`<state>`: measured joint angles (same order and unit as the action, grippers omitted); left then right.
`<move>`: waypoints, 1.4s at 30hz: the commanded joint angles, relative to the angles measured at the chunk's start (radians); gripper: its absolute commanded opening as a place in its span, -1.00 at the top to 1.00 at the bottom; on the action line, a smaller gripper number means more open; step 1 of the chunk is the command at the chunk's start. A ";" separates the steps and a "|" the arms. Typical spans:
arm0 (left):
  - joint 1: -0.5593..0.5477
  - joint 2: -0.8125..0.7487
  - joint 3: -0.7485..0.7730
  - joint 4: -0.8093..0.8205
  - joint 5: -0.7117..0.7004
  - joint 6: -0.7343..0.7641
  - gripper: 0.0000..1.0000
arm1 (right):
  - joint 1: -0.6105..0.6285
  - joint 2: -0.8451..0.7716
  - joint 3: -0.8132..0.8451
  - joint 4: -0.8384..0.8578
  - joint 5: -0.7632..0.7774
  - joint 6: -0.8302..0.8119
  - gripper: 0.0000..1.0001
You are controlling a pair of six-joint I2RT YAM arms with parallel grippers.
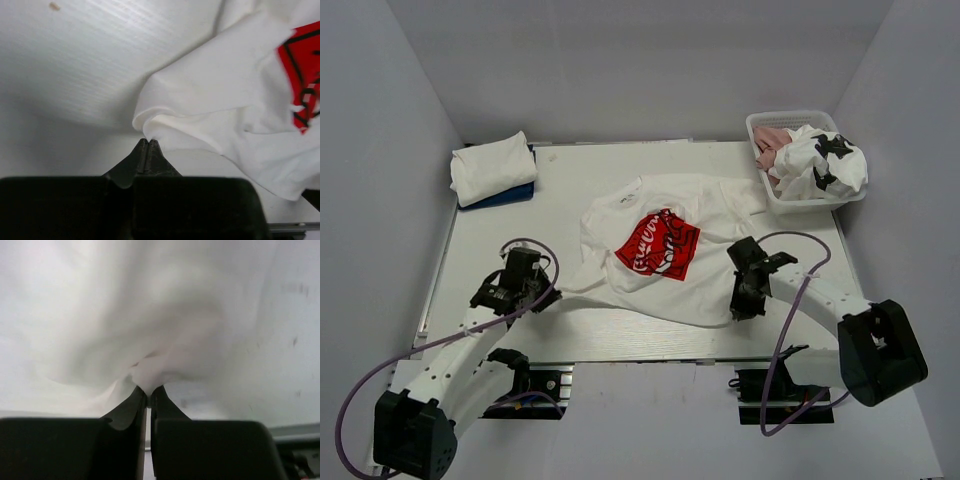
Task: Fold and stack the t-shirts
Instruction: Flatten out the tshirt
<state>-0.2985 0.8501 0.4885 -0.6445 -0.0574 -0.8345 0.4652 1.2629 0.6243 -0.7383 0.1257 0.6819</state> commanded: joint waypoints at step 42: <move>0.002 0.283 1.489 -0.067 -0.356 0.359 1.00 | 0.009 -0.065 1.243 0.322 0.373 -0.562 1.00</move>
<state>-0.2947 1.0302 2.0037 -0.7475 -0.2562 -0.5537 0.4847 1.1221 1.8984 -0.5285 0.3683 0.1730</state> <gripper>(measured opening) 0.025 0.033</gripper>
